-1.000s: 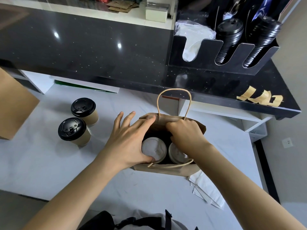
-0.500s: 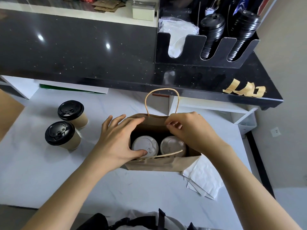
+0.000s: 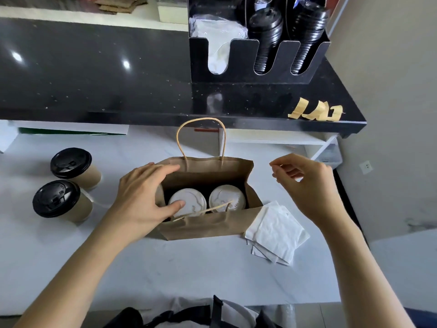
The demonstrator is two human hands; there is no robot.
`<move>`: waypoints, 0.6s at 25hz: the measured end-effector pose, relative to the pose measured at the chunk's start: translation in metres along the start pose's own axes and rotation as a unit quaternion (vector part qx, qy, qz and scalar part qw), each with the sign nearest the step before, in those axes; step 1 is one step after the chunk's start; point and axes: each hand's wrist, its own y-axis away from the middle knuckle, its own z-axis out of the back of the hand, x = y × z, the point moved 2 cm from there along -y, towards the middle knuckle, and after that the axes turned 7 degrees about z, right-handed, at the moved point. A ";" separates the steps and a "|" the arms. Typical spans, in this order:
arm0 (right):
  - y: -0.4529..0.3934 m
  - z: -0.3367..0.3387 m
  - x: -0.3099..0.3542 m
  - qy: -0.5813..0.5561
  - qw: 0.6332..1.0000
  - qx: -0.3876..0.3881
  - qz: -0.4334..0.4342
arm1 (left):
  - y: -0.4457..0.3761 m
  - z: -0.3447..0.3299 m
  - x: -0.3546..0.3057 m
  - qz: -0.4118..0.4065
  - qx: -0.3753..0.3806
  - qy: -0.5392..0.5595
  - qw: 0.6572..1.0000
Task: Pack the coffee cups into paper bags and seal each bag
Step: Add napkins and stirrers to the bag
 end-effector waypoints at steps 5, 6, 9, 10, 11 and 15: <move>0.042 -0.022 -0.044 0.052 0.993 0.037 -0.104 | 0.000 0.001 -0.003 -0.019 0.021 0.014 1.000; 0.054 -0.028 -0.052 0.069 0.988 0.054 -0.125 | 0.000 0.001 -0.003 -0.024 0.025 0.016 0.999; 0.088 -0.044 -0.076 0.105 0.972 0.110 -0.182 | 0.000 0.000 0.000 -0.032 0.030 0.020 0.999; 0.099 -0.048 -0.083 0.107 0.967 0.120 -0.196 | -0.001 0.000 0.001 -0.034 0.032 0.019 0.999; 0.109 -0.051 -0.089 0.108 0.965 0.126 -0.204 | -0.001 -0.001 0.002 -0.035 0.034 0.018 0.999; 0.131 -0.064 -0.098 0.139 0.965 0.115 -0.189 | -0.003 -0.001 0.007 -0.039 0.036 0.020 0.998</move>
